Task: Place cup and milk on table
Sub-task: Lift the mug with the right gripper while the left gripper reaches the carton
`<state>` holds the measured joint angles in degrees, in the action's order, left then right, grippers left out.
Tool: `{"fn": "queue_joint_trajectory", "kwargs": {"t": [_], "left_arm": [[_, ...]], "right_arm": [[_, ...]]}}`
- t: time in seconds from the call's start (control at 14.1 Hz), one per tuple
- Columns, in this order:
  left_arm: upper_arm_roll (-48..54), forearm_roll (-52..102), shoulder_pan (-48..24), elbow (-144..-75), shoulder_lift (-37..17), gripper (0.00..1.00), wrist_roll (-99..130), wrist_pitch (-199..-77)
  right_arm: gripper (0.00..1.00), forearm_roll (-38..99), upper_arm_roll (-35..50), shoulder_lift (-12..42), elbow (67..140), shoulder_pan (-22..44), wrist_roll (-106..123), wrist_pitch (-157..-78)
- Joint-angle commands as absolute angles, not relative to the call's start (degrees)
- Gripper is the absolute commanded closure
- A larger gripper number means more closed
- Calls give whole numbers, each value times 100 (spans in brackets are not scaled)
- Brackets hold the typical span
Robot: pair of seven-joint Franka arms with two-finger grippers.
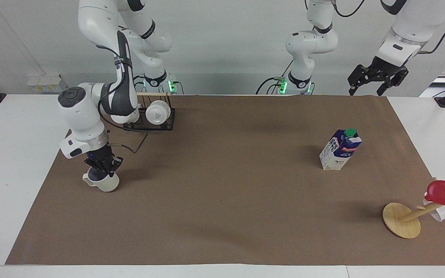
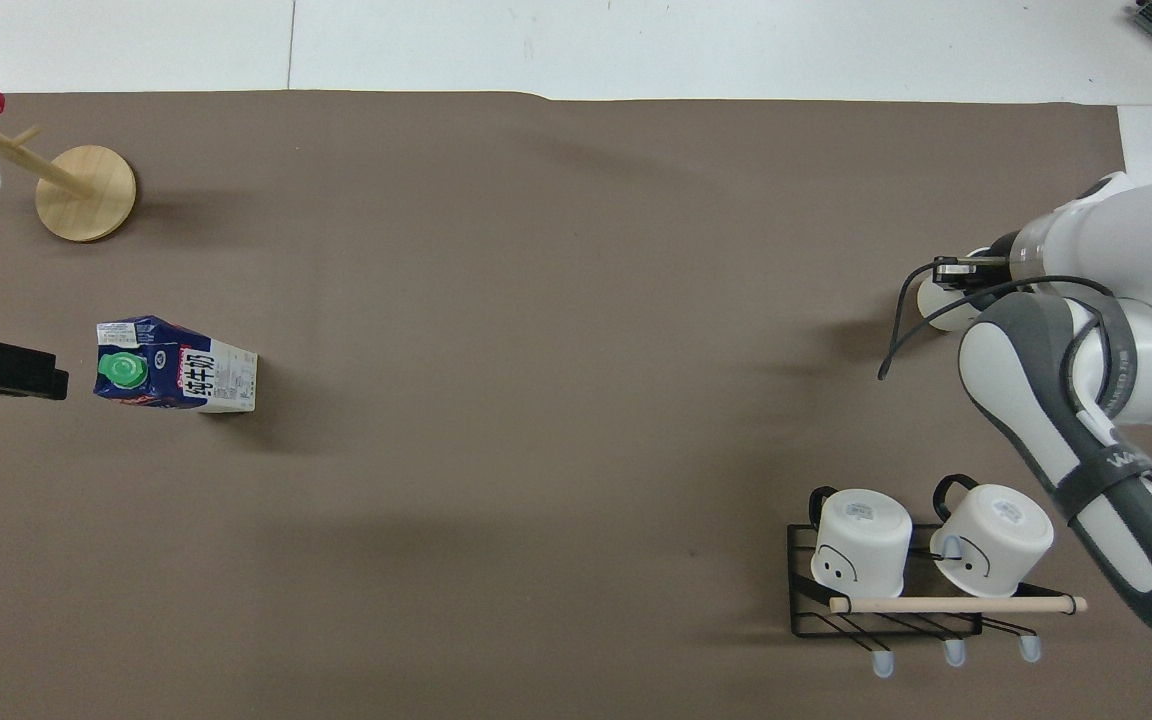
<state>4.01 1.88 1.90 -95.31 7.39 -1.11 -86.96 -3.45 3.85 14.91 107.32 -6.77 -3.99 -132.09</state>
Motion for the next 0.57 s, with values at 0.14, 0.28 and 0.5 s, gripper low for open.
{"fn": "queue_joint_trajectory", "kwargs": {"t": [0.14,0.28,0.5], "left_arm": [[483,263,202,-9501,809,0,-105,-8578],[483,281,202,-9518,809,0,-176,-8631],[492,281,185,-9571,817,0,-176,-8718]], "right_arm": [[100,-369,439,1406,10048,-81,-1245,-12464],[100,-360,439,1511,9661,315,-1755,-12148],[100,-352,439,1591,9396,991,-2538,-11971]]}}
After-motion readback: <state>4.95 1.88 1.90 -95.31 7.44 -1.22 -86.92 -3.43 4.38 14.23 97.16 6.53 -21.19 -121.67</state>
